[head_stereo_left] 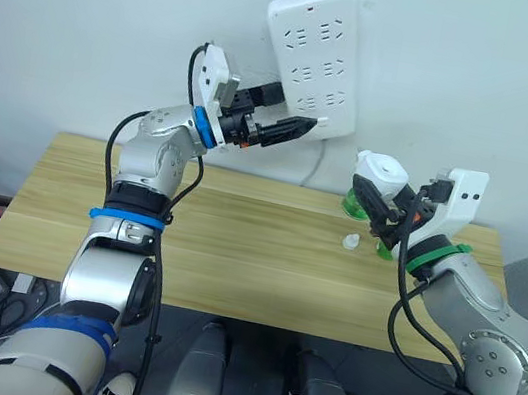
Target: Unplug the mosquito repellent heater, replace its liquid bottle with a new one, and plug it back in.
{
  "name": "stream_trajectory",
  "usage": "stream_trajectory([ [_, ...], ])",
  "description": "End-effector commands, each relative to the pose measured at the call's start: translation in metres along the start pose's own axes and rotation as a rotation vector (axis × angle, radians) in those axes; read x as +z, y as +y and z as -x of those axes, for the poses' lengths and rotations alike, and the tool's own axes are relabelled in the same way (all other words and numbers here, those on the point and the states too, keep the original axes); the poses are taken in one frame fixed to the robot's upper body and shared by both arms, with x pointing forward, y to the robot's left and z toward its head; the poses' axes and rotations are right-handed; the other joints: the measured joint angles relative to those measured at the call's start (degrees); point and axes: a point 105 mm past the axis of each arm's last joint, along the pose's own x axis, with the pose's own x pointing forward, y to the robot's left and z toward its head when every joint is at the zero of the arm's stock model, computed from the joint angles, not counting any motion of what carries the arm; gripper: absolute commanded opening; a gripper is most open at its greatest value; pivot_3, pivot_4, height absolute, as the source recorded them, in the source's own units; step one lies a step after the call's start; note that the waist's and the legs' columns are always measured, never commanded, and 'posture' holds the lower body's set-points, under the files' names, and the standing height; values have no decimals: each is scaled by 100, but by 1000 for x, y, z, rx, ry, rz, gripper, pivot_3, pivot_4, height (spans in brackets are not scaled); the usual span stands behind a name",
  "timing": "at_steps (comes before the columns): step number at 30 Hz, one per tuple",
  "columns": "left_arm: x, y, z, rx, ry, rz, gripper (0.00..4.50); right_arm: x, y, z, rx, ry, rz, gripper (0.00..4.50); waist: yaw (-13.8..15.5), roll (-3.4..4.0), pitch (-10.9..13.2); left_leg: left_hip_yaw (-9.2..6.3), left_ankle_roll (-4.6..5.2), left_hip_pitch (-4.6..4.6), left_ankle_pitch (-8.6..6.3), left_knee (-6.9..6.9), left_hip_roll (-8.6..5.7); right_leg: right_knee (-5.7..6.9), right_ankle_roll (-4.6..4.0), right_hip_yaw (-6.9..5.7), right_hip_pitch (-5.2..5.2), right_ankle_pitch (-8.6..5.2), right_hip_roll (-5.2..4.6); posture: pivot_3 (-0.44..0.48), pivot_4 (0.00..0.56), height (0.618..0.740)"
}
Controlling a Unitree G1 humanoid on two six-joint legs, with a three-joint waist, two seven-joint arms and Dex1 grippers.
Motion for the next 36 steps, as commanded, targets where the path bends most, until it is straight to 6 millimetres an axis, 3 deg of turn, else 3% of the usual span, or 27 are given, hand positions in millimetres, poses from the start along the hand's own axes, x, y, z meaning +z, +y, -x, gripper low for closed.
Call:
stream_trajectory([
  [1,21,-8,-7,-73,-54,-25,4500,15,7,6,24,-67,9,2969,-1,0,0,-1,0,0,0,0,0,0,-5,-1,0,3,0,187,284,740],
  [13,19,-22,9,-177,36,76,4500,16,17,13,68,-44,28,2969,-77,0,0,-8,-2,0,1,-2,1,3,-13,-9,0,6,-3,181,288,740],
  [16,18,-20,13,-164,46,91,3888,20,21,15,80,-39,40,2969,-97,0,0,-11,-2,0,1,-1,0,5,-14,-13,1,6,-5,181,288,740],
  [21,17,-15,17,-143,55,114,2197,28,26,15,95,-39,54,2969,-132,0,0,-12,-2,0,1,0,0,5,-14,-14,2,6,-6,168,298,740],
  [24,17,-14,20,-138,68,131,1407,33,28,15,100,-44,57,2969,-144,0,0,-14,-2,-1,1,-3,0,5,-16,-16,1,5,-6,168,298,740],
  [36,11,-11,24,-116,85,145,1342,50,47,14,178,-53,89,2969,-157,0,0,-14,-2,0,1,-2,0,8,-18,-17,2,5,-7,170,300,740],
])
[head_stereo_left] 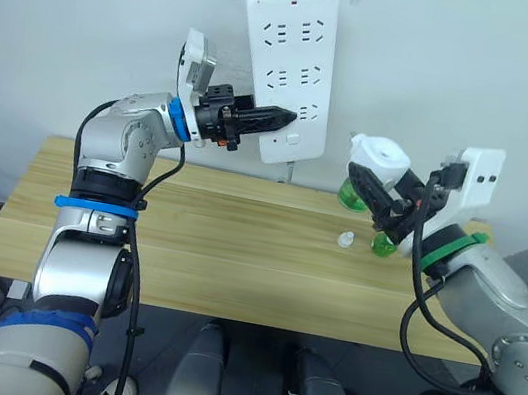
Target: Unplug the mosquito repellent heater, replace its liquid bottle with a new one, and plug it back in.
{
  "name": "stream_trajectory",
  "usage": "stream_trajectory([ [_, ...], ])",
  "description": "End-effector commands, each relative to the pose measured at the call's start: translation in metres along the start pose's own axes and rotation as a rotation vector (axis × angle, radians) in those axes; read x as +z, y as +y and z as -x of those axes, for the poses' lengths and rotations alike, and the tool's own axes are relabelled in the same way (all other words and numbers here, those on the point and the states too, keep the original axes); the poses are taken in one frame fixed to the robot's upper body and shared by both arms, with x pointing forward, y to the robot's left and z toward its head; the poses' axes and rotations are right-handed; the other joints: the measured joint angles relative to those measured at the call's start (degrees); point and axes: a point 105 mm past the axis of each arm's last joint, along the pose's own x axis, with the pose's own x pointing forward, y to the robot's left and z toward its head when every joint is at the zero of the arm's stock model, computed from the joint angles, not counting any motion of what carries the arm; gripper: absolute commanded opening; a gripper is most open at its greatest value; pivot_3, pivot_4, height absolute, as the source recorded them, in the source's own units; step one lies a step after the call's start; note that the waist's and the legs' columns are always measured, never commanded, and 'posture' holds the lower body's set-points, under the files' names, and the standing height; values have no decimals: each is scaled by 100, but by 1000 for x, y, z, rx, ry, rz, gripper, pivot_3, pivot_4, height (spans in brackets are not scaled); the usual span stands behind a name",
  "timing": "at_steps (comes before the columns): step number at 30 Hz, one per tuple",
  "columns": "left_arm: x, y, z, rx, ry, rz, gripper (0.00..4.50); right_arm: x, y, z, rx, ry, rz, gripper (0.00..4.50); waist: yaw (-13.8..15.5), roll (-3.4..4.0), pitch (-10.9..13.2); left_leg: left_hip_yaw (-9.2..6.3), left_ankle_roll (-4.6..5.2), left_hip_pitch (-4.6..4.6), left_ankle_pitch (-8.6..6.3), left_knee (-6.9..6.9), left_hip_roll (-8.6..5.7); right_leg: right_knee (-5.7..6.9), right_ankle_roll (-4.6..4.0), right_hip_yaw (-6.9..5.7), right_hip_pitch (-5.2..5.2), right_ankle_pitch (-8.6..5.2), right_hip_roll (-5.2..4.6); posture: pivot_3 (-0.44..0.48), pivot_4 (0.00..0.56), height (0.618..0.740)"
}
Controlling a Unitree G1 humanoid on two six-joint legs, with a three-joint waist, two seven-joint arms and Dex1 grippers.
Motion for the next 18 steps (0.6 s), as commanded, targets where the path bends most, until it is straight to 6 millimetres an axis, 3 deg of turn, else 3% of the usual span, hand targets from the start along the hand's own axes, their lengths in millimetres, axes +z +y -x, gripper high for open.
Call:
stream_trajectory([
  [1,2,-4,0,-23,-11,-19,1342,11,14,4,58,-32,21,2969,0,0,0,-1,0,0,0,-1,0,0,0,-1,1,0,0,170,300,740],
  [4,3,-4,0,-24,-20,-26,1342,13,15,2,53,-34,15,2969,0,0,0,-1,0,0,0,-2,0,-1,-1,-1,0,0,0,163,301,740],
  [9,10,2,8,18,-26,-48,2921,11,12,2,37,-32,6,2969,-3,0,0,-1,1,0,0,0,0,0,-1,-1,-1,0,0,160,300,740],
  [18,22,3,20,32,-25,-57,2921,10,13,0,45,-30,-9,2969,-40,0,0,-1,1,0,1,1,1,1,-2,-1,0,0,0,176,301,740],
])
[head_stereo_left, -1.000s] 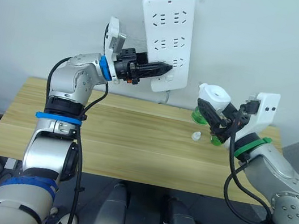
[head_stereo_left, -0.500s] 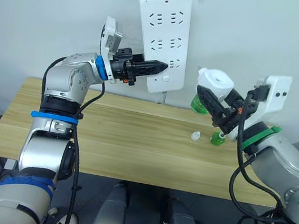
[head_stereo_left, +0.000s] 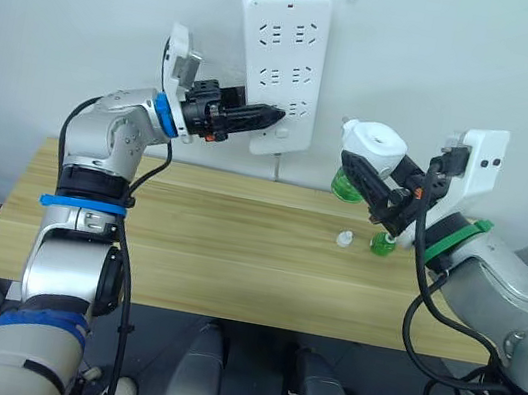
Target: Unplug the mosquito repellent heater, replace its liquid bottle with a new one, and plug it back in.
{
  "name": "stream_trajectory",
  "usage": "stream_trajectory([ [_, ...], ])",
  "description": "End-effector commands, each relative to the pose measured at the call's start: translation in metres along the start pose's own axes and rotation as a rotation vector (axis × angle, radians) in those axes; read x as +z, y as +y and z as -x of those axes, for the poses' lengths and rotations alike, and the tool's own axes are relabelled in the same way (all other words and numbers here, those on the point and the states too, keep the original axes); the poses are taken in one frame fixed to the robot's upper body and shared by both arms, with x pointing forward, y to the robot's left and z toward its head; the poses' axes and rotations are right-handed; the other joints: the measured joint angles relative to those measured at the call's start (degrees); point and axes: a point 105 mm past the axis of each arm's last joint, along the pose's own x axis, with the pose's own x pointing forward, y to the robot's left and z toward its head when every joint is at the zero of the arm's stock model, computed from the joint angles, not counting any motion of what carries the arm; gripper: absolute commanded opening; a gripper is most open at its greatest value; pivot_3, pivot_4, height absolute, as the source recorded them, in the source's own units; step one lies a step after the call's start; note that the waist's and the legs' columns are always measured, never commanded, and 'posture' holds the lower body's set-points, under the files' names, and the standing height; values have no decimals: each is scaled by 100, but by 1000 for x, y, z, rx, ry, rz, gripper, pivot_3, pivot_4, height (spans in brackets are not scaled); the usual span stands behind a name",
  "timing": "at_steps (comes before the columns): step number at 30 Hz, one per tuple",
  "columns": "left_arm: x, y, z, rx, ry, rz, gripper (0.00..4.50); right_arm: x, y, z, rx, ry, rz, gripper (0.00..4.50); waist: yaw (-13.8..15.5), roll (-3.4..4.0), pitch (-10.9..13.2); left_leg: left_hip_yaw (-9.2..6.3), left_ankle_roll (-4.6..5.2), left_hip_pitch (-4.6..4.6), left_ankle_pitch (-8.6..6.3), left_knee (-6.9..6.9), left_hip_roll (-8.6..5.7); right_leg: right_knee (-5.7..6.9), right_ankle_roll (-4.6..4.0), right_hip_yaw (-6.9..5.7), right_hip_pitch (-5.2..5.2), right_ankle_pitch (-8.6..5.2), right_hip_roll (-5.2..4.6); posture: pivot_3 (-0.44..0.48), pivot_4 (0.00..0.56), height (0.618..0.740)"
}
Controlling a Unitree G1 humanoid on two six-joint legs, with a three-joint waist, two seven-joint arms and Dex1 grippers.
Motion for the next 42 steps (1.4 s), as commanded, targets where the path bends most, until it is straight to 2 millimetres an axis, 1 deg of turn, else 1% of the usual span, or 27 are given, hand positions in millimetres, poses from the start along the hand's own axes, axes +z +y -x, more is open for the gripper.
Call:
stream_trajectory([
  [1,15,-5,3,-27,-28,-48,2921,8,6,3,31,-41,-3,2969,0,0,0,0,0,0,0,0,0,0,0,0,0,0,0,178,302,740],
  [3,15,-5,4,-26,-26,-49,2921,7,7,3,37,-34,-3,2969,-3,0,0,0,0,0,0,0,0,0,0,0,0,0,0,179,303,740],
  [6,15,-6,6,-26,-21,-44,2316,7,8,2,44,-34,-4,2969,-11,0,0,0,0,0,0,0,0,1,0,0,-1,0,0,178,303,740],
  [9,16,-5,8,-19,-16,-48,1437,8,11,0,56,-37,-6,2969,-19,0,0,0,1,0,0,-1,0,0,-1,0,-1,0,0,178,303,740],
  [10,16,-4,8,-17,-15,-49,1331,8,12,0,63,-37,-6,2969,-20,0,0,-2,0,0,0,-1,0,0,-1,-1,-1,0,0,179,304,740],
  [15,14,-7,4,-37,-23,-39,1331,8,22,-6,101,-34,-14,2969,-37,0,0,-1,3,0,2,1,1,1,-1,-1,-1,0,0,179,302,740],
  [19,11,-9,-1,-52,-23,-30,1331,5,29,-17,120,-5,6,2969,-41,0,0,-1,3,0,2,0,0,0,-1,-1,-1,0,0,178,299,740],
  [23,10,-10,-2,-56,-17,-26,1331,6,33,-28,120,5,0,2969,-38,0,0,-2,3,-1,2,-1,0,0,-2,-3,-1,0,-1,178,299,740],
  [27,10,-12,-3,-61,-18,-30,1331,3,32,-34,96,12,-18,2969,-36,0,0,-4,3,-2,2,-1,-1,0,-2,-5,-1,0,-3,186,298,740],
  [31,10,-13,-2,-63,-15,-30,1331,1,32,-36,89,20,-18,2969,-37,0,0,-4,3,-3,2,-2,-1,0,-2,-5,-1,0,-3,190,299,740],
  [42,11,-15,-2,-59,-16,-32,1331,6,33,-41,86,-4,-61,2969,-46,0,0,-4,3,-2,2,-1,0,2,-3,-5,-2,0,-2,194,298,740],
])
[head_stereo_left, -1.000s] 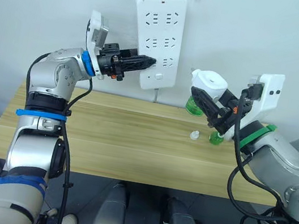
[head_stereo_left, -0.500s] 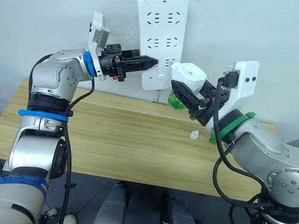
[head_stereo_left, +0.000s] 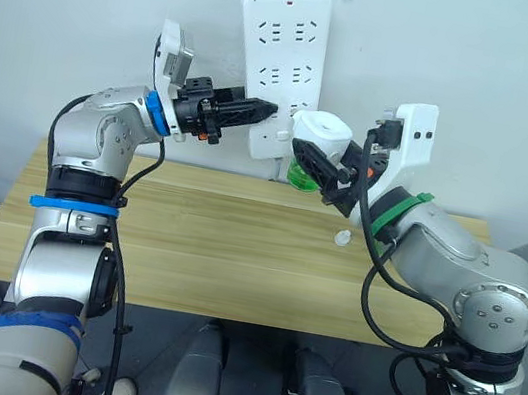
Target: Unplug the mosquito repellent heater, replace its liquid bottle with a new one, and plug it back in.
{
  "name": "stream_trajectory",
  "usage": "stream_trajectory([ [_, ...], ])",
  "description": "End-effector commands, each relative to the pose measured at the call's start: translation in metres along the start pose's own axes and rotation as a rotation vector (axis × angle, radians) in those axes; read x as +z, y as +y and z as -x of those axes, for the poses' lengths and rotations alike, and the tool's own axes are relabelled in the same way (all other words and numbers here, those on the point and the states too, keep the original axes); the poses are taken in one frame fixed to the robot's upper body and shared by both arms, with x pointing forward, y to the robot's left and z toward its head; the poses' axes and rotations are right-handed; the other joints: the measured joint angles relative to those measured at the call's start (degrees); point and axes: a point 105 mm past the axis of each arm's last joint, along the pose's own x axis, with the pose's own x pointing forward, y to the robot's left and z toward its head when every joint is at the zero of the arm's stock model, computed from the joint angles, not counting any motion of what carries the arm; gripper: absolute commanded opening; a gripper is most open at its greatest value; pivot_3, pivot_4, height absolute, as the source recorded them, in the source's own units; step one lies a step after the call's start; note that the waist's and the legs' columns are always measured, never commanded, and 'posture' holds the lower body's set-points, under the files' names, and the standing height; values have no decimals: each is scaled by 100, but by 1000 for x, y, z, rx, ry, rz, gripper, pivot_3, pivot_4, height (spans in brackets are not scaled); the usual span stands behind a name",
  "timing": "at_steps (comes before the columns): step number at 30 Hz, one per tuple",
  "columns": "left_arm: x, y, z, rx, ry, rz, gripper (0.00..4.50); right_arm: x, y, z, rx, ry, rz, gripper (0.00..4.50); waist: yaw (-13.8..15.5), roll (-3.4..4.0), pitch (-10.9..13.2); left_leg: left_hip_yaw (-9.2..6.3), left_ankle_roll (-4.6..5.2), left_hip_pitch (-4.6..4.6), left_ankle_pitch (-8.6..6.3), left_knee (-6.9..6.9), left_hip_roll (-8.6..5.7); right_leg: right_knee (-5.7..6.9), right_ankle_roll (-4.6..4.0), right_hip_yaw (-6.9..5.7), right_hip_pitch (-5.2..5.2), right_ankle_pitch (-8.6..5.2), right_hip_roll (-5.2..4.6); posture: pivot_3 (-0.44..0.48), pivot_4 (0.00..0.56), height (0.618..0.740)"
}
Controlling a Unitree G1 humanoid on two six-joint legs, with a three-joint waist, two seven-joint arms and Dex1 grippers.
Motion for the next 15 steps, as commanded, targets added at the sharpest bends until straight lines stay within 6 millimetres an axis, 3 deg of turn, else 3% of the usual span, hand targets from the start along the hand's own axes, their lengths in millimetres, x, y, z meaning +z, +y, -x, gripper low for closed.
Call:
stream_trajectory([
  [1,9,-12,-5,-64,-24,-31,1331,14,1,1,-6,-56,2,2969,0,0,0,0,0,0,0,0,0,-1,0,0,1,0,0,195,298,740],
  [15,6,-15,-7,-72,-28,-22,1331,11,-13,-7,-116,-40,-2,2969,-15,0,0,1,1,1,1,-1,2,0,-1,0,-1,0,1,188,307,740],
])
